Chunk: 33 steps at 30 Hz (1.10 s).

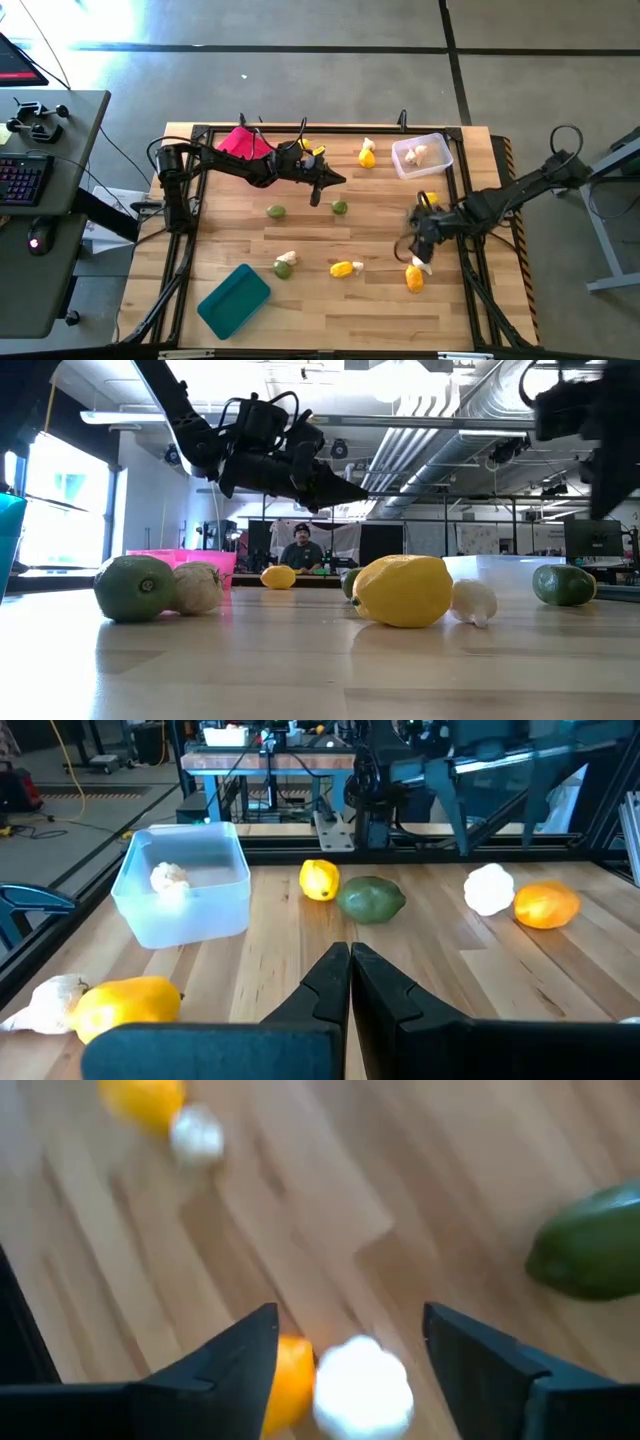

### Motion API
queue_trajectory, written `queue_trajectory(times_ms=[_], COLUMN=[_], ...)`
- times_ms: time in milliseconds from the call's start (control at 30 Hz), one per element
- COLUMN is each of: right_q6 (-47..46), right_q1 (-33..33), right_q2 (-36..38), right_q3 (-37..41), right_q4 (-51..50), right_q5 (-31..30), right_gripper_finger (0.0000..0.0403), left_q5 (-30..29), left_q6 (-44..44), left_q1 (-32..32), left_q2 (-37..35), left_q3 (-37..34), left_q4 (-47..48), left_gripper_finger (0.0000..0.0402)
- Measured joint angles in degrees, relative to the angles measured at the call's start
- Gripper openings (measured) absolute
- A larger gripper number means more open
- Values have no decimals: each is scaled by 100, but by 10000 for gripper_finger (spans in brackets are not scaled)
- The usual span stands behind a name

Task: Sort produce into baskets
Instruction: Put the white garlic in the transparent bin

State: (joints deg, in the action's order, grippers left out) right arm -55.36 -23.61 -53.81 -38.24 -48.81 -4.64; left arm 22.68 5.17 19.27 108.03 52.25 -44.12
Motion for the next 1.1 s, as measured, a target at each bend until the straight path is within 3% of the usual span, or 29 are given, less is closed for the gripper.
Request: queue_trajectory(times_ms=[367, 833, 967, 1100], right_q6=[400, 1086, 1108, 1236], right_q1=[-1035, -1187, -1187, -1163], right_q2=[-715, -1655, -1784, -1914], right_q3=[0, 0, 0, -11], right_q4=[-128, -76, -67, -49], right_q5=[337, 404, 404, 429], right_gripper_finger=[259, 258, 238, 188], left_q5=[-342, -494, -492, -492], left_q6=[359, 398, 394, 398], left_q1=[0, 11, 11, 11], left_q2=[0, -2, -2, -2], left_q3=[0, 0, 0, 0], left_q4=[101, 146, 146, 182], left_gripper_finger=[0, 0, 0, 0])
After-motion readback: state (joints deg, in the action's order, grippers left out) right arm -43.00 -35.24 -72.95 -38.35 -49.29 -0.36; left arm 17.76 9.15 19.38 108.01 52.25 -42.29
